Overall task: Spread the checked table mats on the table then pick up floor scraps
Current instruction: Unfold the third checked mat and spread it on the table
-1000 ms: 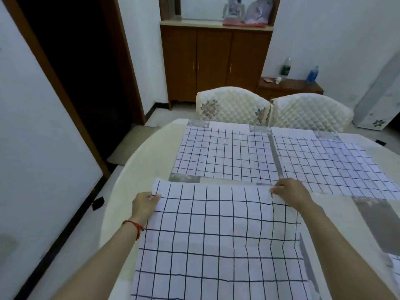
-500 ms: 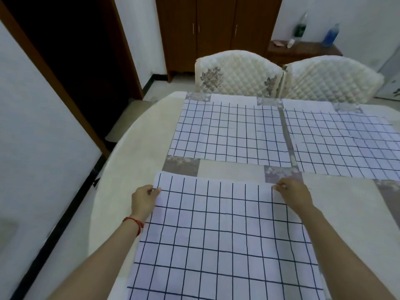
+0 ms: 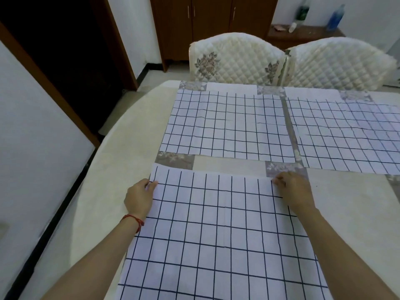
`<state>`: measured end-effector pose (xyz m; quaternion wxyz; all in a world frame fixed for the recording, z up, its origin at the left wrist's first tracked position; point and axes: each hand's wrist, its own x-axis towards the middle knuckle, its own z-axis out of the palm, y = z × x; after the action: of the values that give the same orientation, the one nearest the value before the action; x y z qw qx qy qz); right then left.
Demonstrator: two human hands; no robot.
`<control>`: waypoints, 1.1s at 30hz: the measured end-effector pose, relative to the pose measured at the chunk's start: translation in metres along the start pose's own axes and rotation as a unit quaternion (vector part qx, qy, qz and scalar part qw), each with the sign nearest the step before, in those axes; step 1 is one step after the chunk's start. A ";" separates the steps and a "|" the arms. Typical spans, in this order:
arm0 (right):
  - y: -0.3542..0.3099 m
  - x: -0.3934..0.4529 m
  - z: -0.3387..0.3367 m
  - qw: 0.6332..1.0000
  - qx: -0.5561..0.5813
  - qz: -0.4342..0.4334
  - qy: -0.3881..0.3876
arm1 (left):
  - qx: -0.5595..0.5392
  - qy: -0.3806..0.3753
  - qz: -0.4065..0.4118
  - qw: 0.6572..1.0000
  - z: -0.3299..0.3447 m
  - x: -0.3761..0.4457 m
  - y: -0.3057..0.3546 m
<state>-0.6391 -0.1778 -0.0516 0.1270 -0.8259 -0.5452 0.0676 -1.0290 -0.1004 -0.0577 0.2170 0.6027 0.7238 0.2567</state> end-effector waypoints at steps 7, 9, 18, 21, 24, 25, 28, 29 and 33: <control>-0.011 -0.002 0.001 0.997 -0.031 0.010 0.071 | 0.018 0.034 -0.005 0.999 0.000 0.002 0.005; -0.024 -0.010 0.002 0.993 0.033 0.053 0.104 | 0.047 0.065 0.027 0.996 0.001 -0.004 0.011; -0.119 -0.086 0.056 0.990 0.022 -0.115 -0.072 | 0.214 -0.101 0.258 0.937 0.077 -0.107 0.049; -0.109 -0.083 0.061 0.985 -0.035 -0.124 -0.112 | 0.270 -0.102 0.262 0.921 0.082 -0.111 0.032; -0.080 -0.072 0.059 0.992 -0.020 -0.088 -0.084 | 0.277 -0.099 0.265 0.918 0.081 -0.109 0.031; -0.071 -0.069 0.054 0.995 -0.016 -0.057 -0.081 | 0.275 -0.100 0.262 0.920 0.081 -0.110 0.031; -0.042 -0.066 0.039 0.996 -0.026 0.042 -0.077 | 0.269 -0.103 0.261 0.921 0.080 -0.111 0.032; -0.038 -0.068 0.034 0.995 -0.022 0.072 -0.072 | 0.269 -0.106 0.261 0.921 0.079 -0.110 0.032; -0.069 -0.094 0.033 0.998 -0.021 0.044 -0.031 | 0.279 -0.125 0.257 0.917 0.075 -0.111 0.036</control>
<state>-0.7456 -0.2341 -0.0659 0.0898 -0.8489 -0.5134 0.0875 -0.9346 -0.1964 -0.0928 0.0550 0.8310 0.5534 0.0141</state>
